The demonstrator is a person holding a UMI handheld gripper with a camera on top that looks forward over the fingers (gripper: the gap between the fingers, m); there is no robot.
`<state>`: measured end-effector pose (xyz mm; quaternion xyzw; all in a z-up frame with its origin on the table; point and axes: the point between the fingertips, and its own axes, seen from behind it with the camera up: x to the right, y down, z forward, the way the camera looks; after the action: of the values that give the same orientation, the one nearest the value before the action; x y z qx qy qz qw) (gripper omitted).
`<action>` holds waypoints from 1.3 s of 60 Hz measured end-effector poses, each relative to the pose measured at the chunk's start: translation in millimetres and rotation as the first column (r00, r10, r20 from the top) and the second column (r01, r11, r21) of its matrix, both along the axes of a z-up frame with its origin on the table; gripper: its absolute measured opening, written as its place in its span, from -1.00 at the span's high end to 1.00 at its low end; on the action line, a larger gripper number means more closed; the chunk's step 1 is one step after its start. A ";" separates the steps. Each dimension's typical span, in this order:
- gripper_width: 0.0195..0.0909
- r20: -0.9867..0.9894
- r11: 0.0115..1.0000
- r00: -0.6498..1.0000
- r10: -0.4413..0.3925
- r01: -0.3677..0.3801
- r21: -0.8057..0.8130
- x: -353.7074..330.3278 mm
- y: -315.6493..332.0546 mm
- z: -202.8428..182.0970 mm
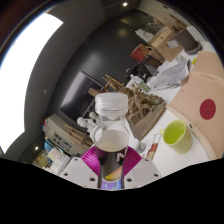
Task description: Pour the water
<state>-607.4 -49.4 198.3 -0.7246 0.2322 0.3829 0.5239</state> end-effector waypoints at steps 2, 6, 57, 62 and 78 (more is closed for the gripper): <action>0.86 -0.117 1.000 0.993 -0.015 0.012 -0.026 -3.3 5.4 5.3; 0.86 -0.327 0.997 0.944 -0.043 0.017 -0.081 -1.6 20.6 5.3; 0.85 -0.359 0.997 0.933 -0.020 -0.010 -0.081 35.1 42.8 36.3; 0.85 -0.092 0.999 0.995 -0.023 0.026 0.026 67.7 43.1 67.2; 0.86 0.612 0.975 0.765 -0.200 0.091 0.204 207.8 45.5 67.4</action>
<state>-399.7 -3.9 265.7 -0.7454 0.0676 0.0946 0.6563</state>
